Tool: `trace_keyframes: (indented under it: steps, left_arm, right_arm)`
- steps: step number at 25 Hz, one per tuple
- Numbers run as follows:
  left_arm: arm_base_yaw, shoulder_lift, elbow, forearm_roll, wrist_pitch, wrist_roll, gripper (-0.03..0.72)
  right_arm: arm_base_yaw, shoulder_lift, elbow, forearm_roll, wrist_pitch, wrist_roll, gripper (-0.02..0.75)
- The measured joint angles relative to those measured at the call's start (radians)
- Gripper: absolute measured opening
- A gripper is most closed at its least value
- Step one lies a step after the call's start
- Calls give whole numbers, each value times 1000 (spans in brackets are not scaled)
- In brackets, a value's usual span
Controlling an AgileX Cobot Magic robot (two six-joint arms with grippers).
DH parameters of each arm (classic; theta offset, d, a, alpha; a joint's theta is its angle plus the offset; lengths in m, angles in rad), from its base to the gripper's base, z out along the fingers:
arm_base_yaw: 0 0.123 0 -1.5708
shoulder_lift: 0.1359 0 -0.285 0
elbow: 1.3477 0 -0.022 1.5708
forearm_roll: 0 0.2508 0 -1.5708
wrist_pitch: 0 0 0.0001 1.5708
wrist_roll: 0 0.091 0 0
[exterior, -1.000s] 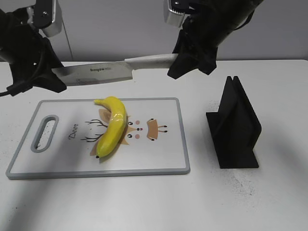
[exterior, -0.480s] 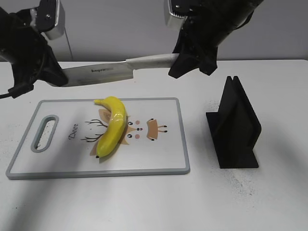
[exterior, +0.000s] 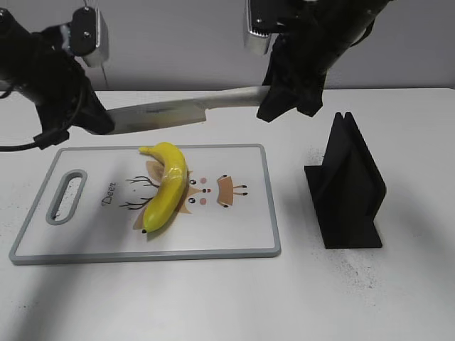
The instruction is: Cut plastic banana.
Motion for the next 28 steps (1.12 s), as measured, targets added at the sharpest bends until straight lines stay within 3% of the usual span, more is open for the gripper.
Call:
trace_keyframes:
  steps: [11, 28]
  left_arm:
    - [-45, 265, -18, -4, -73, 4, -10]
    - [-54, 135, -3, 4, -87, 2, -9]
  right_arm:
    - [-11, 282, -18, -34, 36, 39, 175]
    - [-8, 165, -7, -57, 31, 53, 175]
